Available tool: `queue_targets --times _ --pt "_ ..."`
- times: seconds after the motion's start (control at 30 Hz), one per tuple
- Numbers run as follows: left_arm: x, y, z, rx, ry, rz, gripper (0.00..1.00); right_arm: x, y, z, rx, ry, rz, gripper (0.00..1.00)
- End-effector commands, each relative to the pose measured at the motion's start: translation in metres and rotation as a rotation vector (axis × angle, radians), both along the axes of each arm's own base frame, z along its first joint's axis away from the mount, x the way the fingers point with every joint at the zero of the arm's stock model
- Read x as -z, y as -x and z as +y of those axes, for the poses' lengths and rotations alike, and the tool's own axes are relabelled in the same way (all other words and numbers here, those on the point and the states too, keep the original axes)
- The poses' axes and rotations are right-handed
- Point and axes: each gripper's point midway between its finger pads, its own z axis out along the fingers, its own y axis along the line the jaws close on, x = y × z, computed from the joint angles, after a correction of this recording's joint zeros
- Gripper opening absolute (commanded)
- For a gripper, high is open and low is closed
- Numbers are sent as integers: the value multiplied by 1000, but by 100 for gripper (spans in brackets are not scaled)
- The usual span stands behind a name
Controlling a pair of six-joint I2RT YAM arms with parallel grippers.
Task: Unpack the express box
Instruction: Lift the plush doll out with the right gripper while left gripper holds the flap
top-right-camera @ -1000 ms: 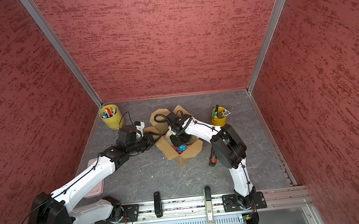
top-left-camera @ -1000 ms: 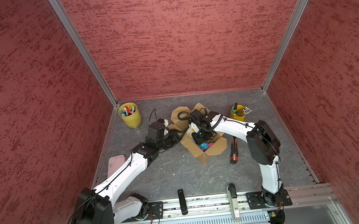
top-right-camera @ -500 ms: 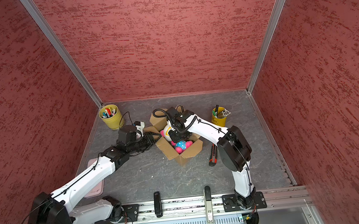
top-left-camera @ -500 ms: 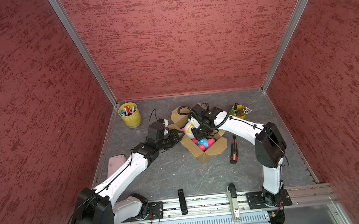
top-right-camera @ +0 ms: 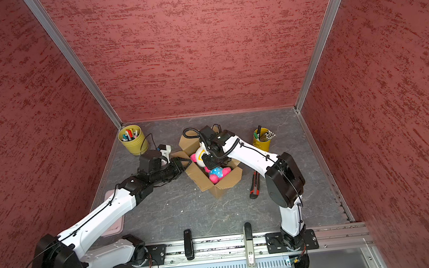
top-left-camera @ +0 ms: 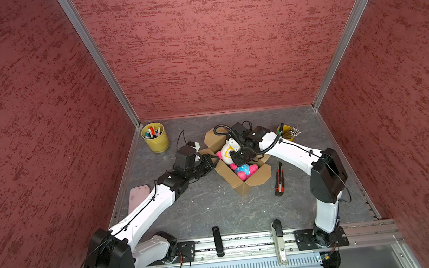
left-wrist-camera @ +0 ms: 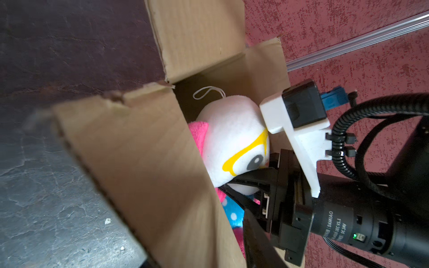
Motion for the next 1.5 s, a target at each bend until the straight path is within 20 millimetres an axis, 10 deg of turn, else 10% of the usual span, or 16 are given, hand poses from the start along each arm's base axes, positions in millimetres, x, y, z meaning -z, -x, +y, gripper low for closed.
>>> queue_targets --times 0.0,0.47,0.87,1.17,1.47 --pt "-5 4 5 -10 -13 -16 43 -33 -7 -1 20 -32 -79 17" --pt "-17 15 24 -45 -42 -41 45 -73 -9 -3 43 -89 -162 17" --pt "-33 20 52 -98 -81 -122 65 -117 -7 -6 64 -159 -236 17" --pt "-44 19 65 -120 -121 -186 99 -160 4 -26 103 -195 -331 16" --pt "-55 13 64 -113 -139 -254 100 -190 17 -59 178 -177 -413 16"
